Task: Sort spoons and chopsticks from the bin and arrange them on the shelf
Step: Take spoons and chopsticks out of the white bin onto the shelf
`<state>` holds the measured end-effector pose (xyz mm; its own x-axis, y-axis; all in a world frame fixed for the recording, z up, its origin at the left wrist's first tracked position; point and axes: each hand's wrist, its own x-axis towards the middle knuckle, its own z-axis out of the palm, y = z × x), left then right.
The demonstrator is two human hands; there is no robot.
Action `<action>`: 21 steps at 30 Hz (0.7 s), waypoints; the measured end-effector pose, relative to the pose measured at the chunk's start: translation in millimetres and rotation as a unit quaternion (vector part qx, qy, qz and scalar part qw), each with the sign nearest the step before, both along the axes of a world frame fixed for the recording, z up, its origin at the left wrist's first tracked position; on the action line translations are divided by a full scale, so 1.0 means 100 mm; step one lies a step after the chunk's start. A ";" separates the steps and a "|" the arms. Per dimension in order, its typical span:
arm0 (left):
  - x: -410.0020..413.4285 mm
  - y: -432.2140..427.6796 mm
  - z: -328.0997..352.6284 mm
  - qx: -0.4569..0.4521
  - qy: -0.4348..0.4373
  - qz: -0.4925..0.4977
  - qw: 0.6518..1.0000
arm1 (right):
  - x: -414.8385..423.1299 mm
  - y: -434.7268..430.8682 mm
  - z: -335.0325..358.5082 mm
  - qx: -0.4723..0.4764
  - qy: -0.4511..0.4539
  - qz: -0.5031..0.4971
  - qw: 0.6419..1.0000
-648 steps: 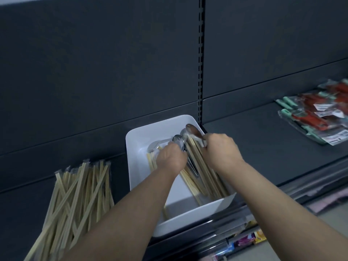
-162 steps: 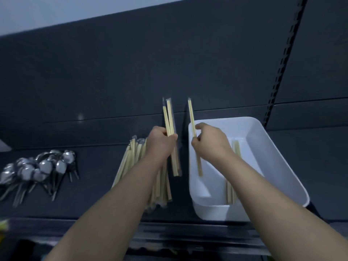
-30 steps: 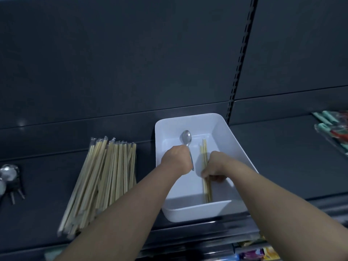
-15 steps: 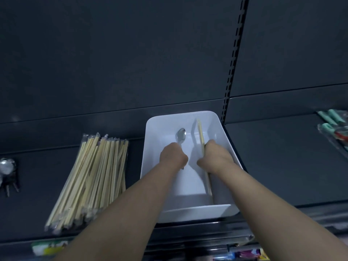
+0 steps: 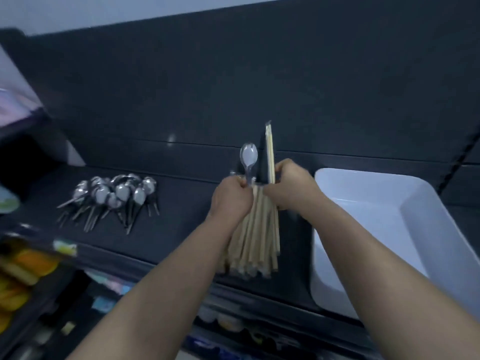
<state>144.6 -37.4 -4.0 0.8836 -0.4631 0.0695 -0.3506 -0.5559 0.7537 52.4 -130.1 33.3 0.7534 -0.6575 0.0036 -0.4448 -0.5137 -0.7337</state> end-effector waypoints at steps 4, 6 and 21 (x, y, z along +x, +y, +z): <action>0.65 0.79 -0.25 0.026 0.035 0.052 0.998 | 0.70 0.67 -0.28 0.005 0.060 0.053 0.997; 1.00 1.17 -0.35 0.035 0.047 0.072 0.996 | 1.05 0.96 -0.38 -0.001 0.087 0.063 0.994; 3.02 2.54 -0.82 0.133 0.063 0.078 0.986 | 2.70 2.13 -0.88 -0.009 0.227 0.029 0.973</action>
